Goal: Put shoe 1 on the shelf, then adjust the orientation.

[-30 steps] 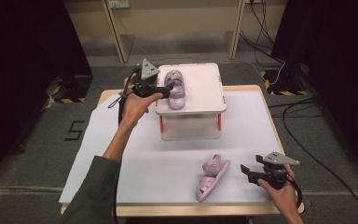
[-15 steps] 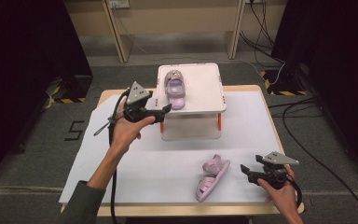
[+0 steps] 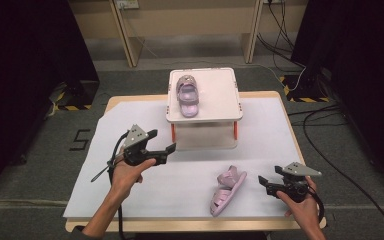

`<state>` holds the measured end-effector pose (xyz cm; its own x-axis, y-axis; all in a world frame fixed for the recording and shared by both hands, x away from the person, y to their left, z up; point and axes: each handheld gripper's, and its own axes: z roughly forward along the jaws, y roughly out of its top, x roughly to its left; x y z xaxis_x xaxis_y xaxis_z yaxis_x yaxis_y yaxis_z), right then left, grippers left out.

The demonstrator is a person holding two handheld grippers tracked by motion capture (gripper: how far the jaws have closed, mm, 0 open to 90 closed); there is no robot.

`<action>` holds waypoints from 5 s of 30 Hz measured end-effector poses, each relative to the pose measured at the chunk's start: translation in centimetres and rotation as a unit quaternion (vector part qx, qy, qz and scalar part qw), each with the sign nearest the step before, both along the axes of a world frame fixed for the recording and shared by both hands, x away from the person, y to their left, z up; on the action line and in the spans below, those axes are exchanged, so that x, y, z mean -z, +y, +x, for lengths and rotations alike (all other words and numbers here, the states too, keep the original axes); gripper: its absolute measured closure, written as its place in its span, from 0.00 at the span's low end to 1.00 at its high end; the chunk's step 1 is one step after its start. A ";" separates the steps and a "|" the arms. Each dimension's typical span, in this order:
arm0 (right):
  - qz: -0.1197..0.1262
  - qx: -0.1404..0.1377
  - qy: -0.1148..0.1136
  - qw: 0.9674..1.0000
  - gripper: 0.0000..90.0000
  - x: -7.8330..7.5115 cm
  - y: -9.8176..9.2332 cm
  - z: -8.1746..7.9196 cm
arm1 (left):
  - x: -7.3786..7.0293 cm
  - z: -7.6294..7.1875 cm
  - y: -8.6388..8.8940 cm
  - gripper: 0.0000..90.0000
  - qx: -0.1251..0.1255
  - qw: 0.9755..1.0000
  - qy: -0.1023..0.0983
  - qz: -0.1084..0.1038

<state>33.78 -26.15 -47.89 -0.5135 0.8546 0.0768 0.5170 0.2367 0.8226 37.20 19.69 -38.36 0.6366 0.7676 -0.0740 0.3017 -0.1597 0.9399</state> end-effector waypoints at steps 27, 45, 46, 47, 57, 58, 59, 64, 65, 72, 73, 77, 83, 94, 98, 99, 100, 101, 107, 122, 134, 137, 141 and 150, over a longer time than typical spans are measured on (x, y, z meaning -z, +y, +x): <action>0.014 -0.012 -0.005 1.000 0.27 -0.4 0.4 -0.3 | 8.6 -7.2 4.6 0.18 -0.024 0.999 0.042 0.022; 0.018 -0.019 -0.008 1.000 0.27 -0.5 0.4 -0.6 | 9.6 -9.0 4.8 0.18 -0.011 0.998 0.045 0.036; 0.018 -0.019 -0.008 1.000 0.27 -0.5 0.4 -0.6 | 9.6 -9.1 4.8 0.18 -0.012 0.998 0.044 0.031; 0.017 -0.019 -0.009 1.000 0.27 -0.5 0.3 -0.6 | 9.6 -9.1 4.8 0.18 -0.012 0.998 0.045 0.030; 0.021 -0.026 -0.016 0.999 0.27 -0.6 0.4 -0.7 | 9.5 -9.3 4.9 0.18 -0.011 0.999 0.042 0.032; 0.023 -0.028 -0.016 0.999 0.27 -0.7 0.5 -0.7 | 9.5 -9.3 4.9 0.18 -0.011 0.998 0.043 0.032; 0.020 -0.032 -0.015 0.999 0.27 -0.7 0.5 -0.7 | 9.6 -9.3 4.9 0.18 -0.012 0.998 0.044 0.032; 0.026 -0.044 -0.020 0.998 0.27 -1.0 0.9 -0.9 | 9.6 -9.4 4.9 0.18 -0.011 0.998 0.044 0.034; 0.028 -0.047 -0.020 0.998 0.27 -1.1 1.0 -0.9 | 9.6 -9.4 4.9 0.18 -0.011 0.998 0.044 0.033; 0.041 -0.090 -0.034 0.995 0.27 -2.6 2.2 -1.3 | 9.8 -9.3 5.1 0.18 -0.012 0.998 0.048 0.037; 0.044 -0.099 -0.036 0.993 0.27 -2.8 2.5 -1.4 | 9.8 -9.3 5.1 0.18 -0.014 0.998 0.049 0.034; 0.043 -0.133 -0.041 0.989 0.27 -3.7 4.0 -1.8 | 9.9 -9.2 5.0 0.18 -0.014 0.998 0.052 0.032; 0.036 -0.174 -0.039 0.983 0.27 -4.6 6.0 -0.9 | 10.0 -9.0 4.9 0.18 -0.011 0.998 0.054 0.033; 0.007 -0.230 -0.015 0.973 0.37 -4.9 9.4 1.8 | 10.1 -9.1 4.8 0.18 -0.006 0.998 0.059 0.033; -0.002 -0.240 -0.009 0.971 0.39 -4.7 10.4 2.4 | 10.1 -9.1 4.6 0.18 -0.003 0.998 0.058 0.032; -0.005 -0.243 -0.006 0.970 0.40 -4.7 10.7 2.5 | 10.1 -9.1 4.6 0.18 -0.002 0.998 0.058 0.032; -0.007 -0.247 -0.004 0.969 0.41 -4.7 11.0 2.6 | 10.1 -9.1 4.6 0.18 -0.002 0.998 0.058 0.032; -0.009 -0.252 0.001 0.968 0.41 -4.6 11.3 2.8 | 10.1 -9.1 4.6 0.18 -0.002 0.998 0.059 0.033; -0.039 -0.275 0.030 0.960 0.45 -4.0 12.7 3.4 | 10.1 -9.1 4.6 0.18 -0.001 0.998 0.058 0.031; -0.073 -0.271 0.071 0.957 0.69 -4.0 8.9 0.6 | 10.1 -9.3 4.6 0.18 -0.001 0.998 0.060 0.034; -0.028 -0.241 0.118 0.963 0.68 -3.3 6.9 0.3 | 10.2 -9.3 4.5 0.19 0.000 0.998 0.059 0.036; -0.033 -0.232 0.133 0.963 0.61 -3.0 6.9 0.4 | 10.1 -9.2 4.5 0.19 -0.001 0.998 0.061 0.035; -0.046 -0.233 0.129 0.963 0.69 -3.0 7.3 0.2 | 10.2 -9.2 4.5 0.19 0.001 0.998 0.060 0.037; -0.029 -0.214 0.091 0.972 0.86 -4.1 8.9 0.9 | 10.2 -9.1 4.5 0.20 0.001 0.997 0.065 0.036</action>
